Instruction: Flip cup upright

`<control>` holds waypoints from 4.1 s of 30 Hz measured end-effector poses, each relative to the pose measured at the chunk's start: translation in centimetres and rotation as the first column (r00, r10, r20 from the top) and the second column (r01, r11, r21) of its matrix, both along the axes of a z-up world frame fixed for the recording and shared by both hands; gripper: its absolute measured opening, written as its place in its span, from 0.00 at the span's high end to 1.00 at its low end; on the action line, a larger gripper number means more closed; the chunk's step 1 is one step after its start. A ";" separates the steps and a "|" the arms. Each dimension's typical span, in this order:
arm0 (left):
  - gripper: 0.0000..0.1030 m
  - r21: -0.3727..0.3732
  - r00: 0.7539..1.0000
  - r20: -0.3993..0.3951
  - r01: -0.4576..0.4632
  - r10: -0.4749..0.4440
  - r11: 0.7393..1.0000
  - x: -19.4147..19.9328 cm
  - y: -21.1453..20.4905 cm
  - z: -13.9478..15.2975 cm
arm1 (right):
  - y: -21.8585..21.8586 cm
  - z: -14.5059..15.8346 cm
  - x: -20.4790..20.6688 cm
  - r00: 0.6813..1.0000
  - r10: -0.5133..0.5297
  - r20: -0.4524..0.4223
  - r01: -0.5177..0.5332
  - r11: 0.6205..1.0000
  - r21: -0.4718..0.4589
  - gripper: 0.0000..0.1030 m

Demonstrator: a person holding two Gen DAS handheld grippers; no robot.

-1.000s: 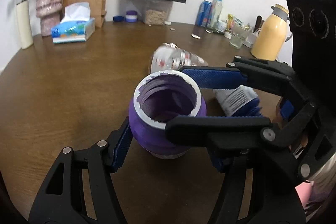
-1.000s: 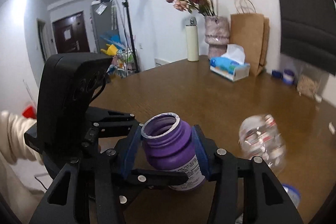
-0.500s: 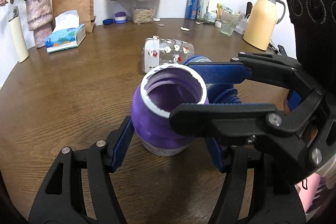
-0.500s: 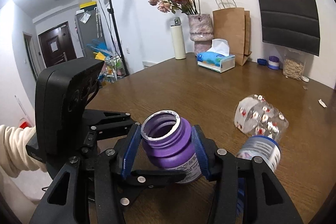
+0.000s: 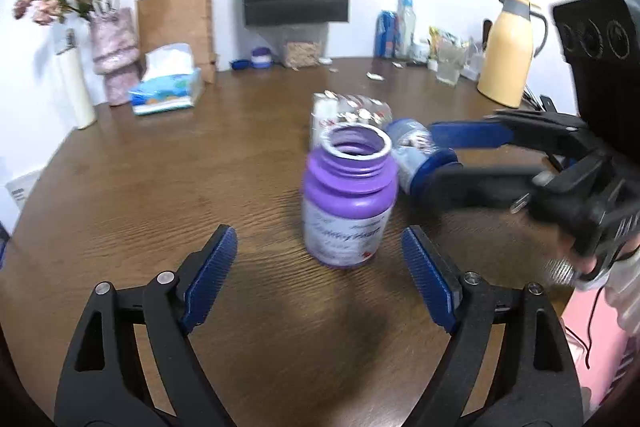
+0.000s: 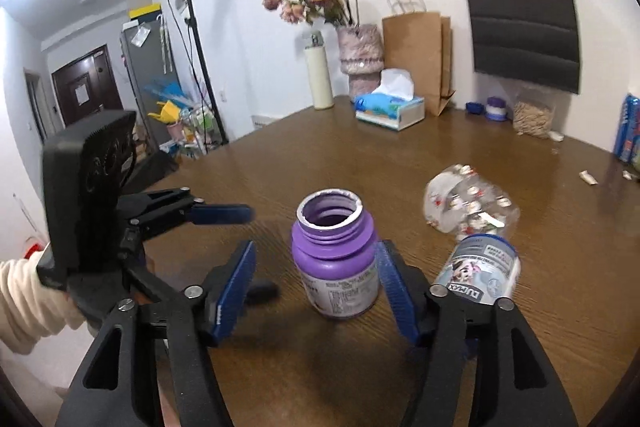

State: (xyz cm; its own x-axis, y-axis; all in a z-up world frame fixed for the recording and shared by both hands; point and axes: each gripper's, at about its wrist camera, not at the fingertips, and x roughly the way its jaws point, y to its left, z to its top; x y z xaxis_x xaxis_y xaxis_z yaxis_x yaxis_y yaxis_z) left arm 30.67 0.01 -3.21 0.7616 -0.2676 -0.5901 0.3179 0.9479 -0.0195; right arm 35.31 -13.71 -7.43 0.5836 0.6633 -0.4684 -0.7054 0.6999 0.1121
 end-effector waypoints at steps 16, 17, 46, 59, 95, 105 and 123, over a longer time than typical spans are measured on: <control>0.00 -0.053 0.906 0.210 -0.364 0.367 0.930 -6.0 8.7 3.5 | -8.6 2.8 -5.8 0.924 -0.379 0.049 0.381 0.924 -0.042 0.23; 0.00 -0.062 0.907 0.208 -0.361 0.366 0.930 -6.1 8.7 3.5 | -8.6 2.8 -5.7 0.923 -0.382 0.043 0.384 0.922 -0.043 0.23; 0.00 -0.099 0.864 0.355 -0.345 0.357 0.934 -29.8 1.5 0.9 | -4.3 -2.8 -29.9 0.908 -0.360 0.216 0.350 0.933 0.084 0.12; 0.00 -0.096 0.851 0.376 -0.358 0.367 0.929 -29.8 1.5 1.1 | -4.7 -2.5 -30.5 0.901 -0.369 0.227 0.358 0.929 0.090 0.12; 0.00 -0.094 0.845 0.386 -0.362 0.369 0.927 -30.0 2.1 1.5 | -4.4 -2.5 -30.0 0.902 -0.367 0.228 0.357 0.930 0.089 0.12; 0.00 -0.096 0.842 0.389 -0.366 0.373 0.926 -30.1 2.2 1.6 | -4.4 -2.6 -30.1 0.900 -0.372 0.230 0.361 0.928 0.090 0.12; 0.00 -0.095 0.842 0.390 -0.367 0.374 0.925 -30.1 2.1 1.7 | -4.3 -2.7 -30.2 0.900 -0.373 0.228 0.361 0.928 0.091 0.12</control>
State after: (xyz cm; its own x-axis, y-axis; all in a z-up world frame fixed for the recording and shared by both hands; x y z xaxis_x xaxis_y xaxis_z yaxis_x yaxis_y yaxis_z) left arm 0.54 2.08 -1.50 0.9731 0.0739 -0.2184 -0.0722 0.9973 0.0159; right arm 5.13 -18.00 -10.17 0.8797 0.3978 -0.2606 -0.4091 0.9124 0.0119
